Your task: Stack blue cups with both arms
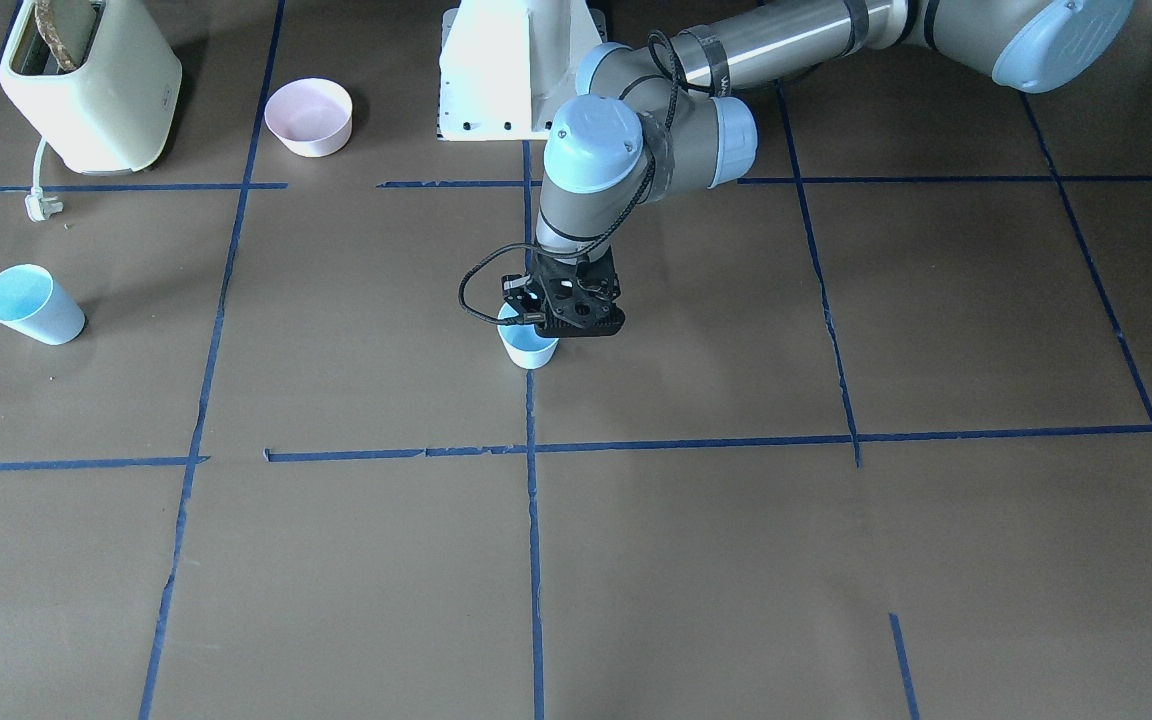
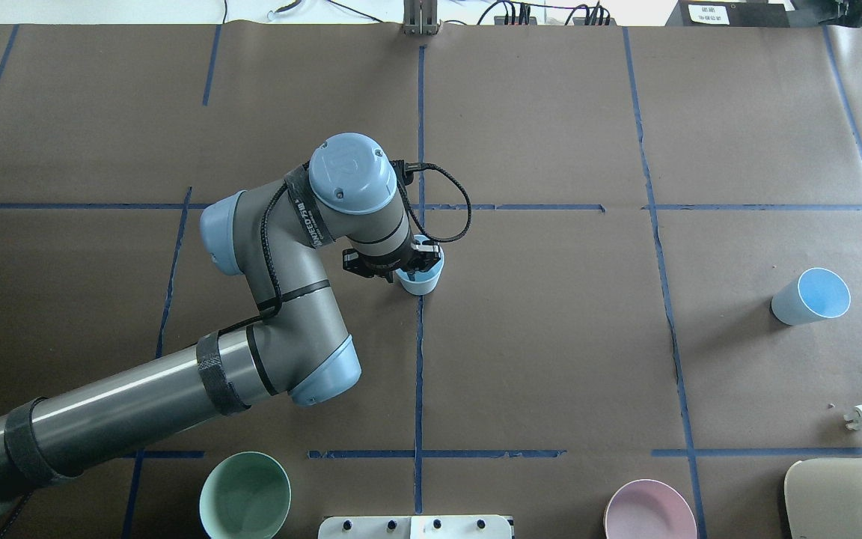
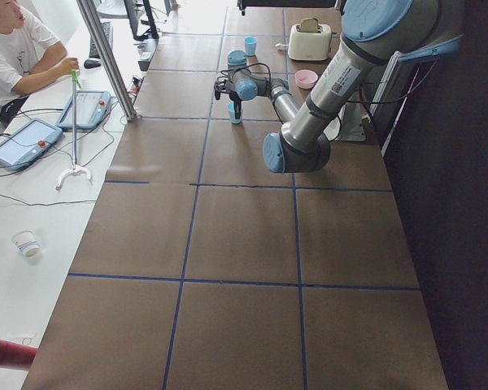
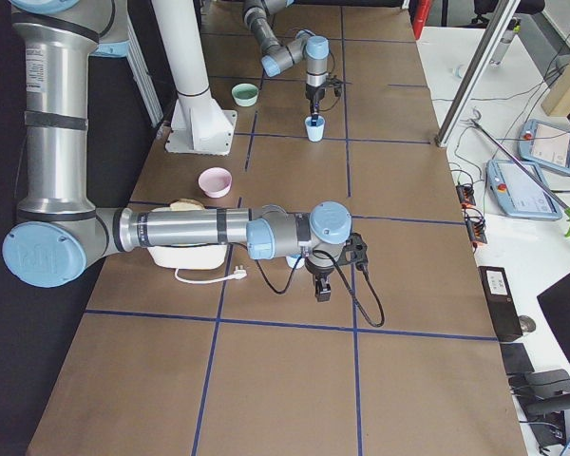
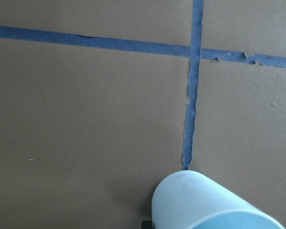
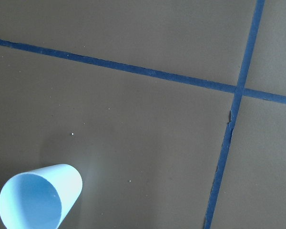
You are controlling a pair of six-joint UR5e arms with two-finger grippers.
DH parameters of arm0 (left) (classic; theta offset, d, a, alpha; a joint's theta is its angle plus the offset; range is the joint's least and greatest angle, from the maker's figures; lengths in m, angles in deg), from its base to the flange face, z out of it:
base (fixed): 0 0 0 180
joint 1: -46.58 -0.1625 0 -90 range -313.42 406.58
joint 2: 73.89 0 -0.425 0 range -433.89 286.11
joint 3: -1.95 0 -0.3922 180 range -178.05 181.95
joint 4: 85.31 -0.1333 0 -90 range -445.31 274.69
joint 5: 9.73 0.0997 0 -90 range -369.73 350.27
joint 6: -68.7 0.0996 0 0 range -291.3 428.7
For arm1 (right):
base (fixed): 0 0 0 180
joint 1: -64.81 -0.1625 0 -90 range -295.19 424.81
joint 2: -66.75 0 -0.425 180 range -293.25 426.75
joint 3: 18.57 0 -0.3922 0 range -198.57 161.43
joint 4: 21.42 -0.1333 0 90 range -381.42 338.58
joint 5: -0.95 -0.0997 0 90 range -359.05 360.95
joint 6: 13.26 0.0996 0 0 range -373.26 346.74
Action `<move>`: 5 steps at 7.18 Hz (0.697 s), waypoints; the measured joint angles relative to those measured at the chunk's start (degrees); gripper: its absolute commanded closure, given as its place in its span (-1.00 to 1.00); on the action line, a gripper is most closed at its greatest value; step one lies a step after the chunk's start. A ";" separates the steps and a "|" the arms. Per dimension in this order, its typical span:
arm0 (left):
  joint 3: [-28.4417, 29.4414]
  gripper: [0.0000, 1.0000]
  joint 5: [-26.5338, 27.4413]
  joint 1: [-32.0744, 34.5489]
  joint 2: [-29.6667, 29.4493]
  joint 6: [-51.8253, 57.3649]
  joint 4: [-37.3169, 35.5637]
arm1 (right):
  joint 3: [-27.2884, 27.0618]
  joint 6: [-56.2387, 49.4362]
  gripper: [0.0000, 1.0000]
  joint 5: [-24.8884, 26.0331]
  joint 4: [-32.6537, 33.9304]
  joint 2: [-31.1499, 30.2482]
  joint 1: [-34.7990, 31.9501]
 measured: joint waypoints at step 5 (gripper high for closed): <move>-4.09 -1.00 -0.80 4.51 2.35 -0.15 -0.09 | -2.84 22.80 -1.00 1.69 -13.73 -3.36 8.41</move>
